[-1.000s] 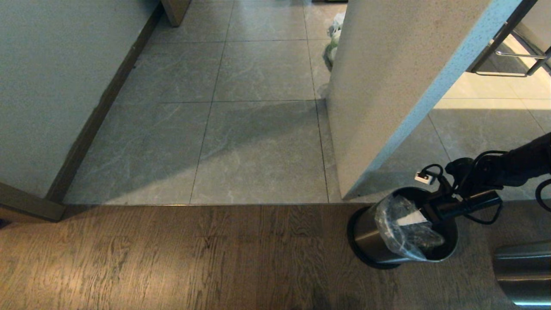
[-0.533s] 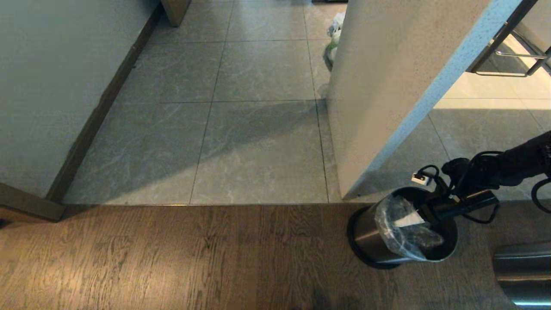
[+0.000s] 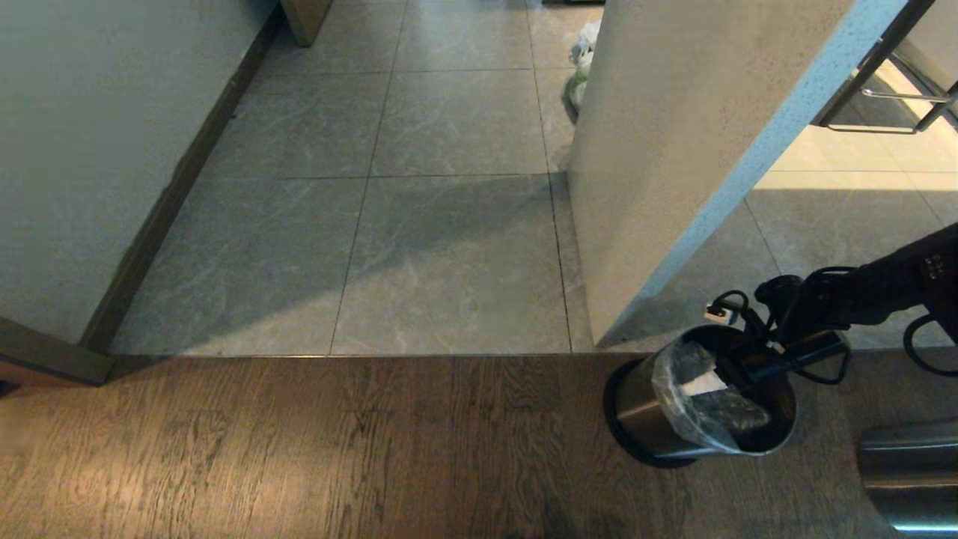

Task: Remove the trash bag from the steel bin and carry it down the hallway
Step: Pick up the trash bag

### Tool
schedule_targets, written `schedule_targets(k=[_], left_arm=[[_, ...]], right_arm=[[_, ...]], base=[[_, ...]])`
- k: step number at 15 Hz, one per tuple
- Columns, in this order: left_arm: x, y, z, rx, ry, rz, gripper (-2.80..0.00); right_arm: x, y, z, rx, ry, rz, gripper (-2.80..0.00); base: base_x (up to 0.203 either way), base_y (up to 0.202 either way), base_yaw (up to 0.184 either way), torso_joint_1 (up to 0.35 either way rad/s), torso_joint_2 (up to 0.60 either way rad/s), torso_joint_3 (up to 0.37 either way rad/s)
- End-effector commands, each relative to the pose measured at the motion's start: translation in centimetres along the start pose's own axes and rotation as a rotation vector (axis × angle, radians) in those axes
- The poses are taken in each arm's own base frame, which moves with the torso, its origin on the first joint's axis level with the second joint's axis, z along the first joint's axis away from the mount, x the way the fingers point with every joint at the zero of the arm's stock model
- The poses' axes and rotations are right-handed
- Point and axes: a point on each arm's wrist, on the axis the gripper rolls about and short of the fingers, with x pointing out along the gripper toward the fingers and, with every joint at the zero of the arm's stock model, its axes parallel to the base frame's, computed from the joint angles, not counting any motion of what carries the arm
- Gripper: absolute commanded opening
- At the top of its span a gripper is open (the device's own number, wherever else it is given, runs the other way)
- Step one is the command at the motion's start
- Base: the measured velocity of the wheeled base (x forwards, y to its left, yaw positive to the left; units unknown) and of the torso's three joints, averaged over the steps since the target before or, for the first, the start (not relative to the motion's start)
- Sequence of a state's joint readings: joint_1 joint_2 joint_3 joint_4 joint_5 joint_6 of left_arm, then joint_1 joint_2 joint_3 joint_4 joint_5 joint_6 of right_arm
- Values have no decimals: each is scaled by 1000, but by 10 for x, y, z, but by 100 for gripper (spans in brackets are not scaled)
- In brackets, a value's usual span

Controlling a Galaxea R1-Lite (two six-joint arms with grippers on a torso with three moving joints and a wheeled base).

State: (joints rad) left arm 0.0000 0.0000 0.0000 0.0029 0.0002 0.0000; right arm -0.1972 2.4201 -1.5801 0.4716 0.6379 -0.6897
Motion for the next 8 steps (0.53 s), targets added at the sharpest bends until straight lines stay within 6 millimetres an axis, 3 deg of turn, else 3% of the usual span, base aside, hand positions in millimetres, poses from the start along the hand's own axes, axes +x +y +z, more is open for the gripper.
schedule_targets(k=[1, 5, 6, 8], left_arm=[[0, 0, 0, 0, 0, 1, -280], [0, 0, 0, 0, 0, 1, -280], [0, 0, 0, 0, 0, 0, -280], [0, 0, 0, 0, 0, 1, -280]], right_arm=[[4, -3, -1, 0, -1, 7, 0], [5, -5, -1, 5, -8, 6, 0], [5, -5, -1, 3, -7, 6, -280], [6, -6, 0, -4, -10, 0, -280]], base=[[0, 0, 0, 0, 0, 0], [0, 0, 0, 0, 0, 0], [0, 0, 0, 0, 0, 0], [0, 0, 0, 0, 0, 0]])
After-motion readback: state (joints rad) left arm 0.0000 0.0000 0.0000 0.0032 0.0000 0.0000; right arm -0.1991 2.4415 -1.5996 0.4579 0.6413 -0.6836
